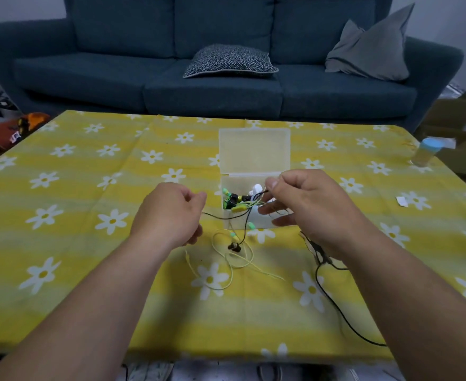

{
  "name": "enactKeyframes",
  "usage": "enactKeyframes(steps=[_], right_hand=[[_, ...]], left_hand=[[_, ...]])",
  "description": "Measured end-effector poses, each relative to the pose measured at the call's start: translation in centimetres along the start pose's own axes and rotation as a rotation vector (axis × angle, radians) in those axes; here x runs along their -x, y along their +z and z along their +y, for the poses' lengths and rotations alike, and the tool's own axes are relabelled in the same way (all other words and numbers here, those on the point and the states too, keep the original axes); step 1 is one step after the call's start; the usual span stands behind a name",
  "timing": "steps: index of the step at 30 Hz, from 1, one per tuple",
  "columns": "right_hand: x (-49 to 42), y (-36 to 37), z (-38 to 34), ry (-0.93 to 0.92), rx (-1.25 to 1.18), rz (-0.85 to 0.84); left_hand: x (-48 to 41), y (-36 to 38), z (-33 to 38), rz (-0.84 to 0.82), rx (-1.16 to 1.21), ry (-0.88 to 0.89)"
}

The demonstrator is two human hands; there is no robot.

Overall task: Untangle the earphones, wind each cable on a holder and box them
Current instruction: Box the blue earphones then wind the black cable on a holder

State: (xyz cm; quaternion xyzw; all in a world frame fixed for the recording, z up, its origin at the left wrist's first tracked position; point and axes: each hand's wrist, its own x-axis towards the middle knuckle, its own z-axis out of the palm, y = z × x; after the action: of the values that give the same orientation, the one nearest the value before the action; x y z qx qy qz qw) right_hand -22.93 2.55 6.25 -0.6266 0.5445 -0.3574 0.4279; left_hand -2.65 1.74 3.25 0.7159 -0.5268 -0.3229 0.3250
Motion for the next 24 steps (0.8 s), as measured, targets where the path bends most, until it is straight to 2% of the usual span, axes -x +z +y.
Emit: enactKeyframes(steps=[1,3,5,7,8,14,18,22,24], right_hand=[[0.0,0.0,-0.1,-0.001,0.003,-0.005],[0.0,0.4,-0.3,-0.018,0.007,-0.021],[0.1,0.8,-0.7,-0.027,-0.018,-0.044],[0.2,1.1,-1.0,-0.017,-0.083,-0.063],[0.3,1.1,-1.2,-0.008,-0.122,-0.068],[0.4,0.9,-1.9,-0.007,-0.199,-0.147],[0.3,1.1,-2.1,-0.028,-0.194,-0.202],[-0.3,0.9,-1.9,-0.065,-0.015,0.039],[-0.5,0.3,-2.0,-0.069,-0.037,0.147]], left_hand=[[0.1,-0.1,0.0,0.016,-0.075,0.058],[0.4,-0.1,0.4,0.025,-0.051,0.211],[1.0,0.0,1.3,-0.119,0.192,0.295],[1.3,0.3,1.6,-0.329,0.383,0.298],[1.3,0.3,1.4,-0.374,0.404,0.315],[1.2,0.3,0.9,-0.377,0.386,0.312],[1.3,0.1,0.4,-0.477,0.262,0.314],[0.7,-0.4,-0.5,-0.406,-0.041,0.261],[0.2,-0.8,-1.2,-0.398,-0.242,0.234]])
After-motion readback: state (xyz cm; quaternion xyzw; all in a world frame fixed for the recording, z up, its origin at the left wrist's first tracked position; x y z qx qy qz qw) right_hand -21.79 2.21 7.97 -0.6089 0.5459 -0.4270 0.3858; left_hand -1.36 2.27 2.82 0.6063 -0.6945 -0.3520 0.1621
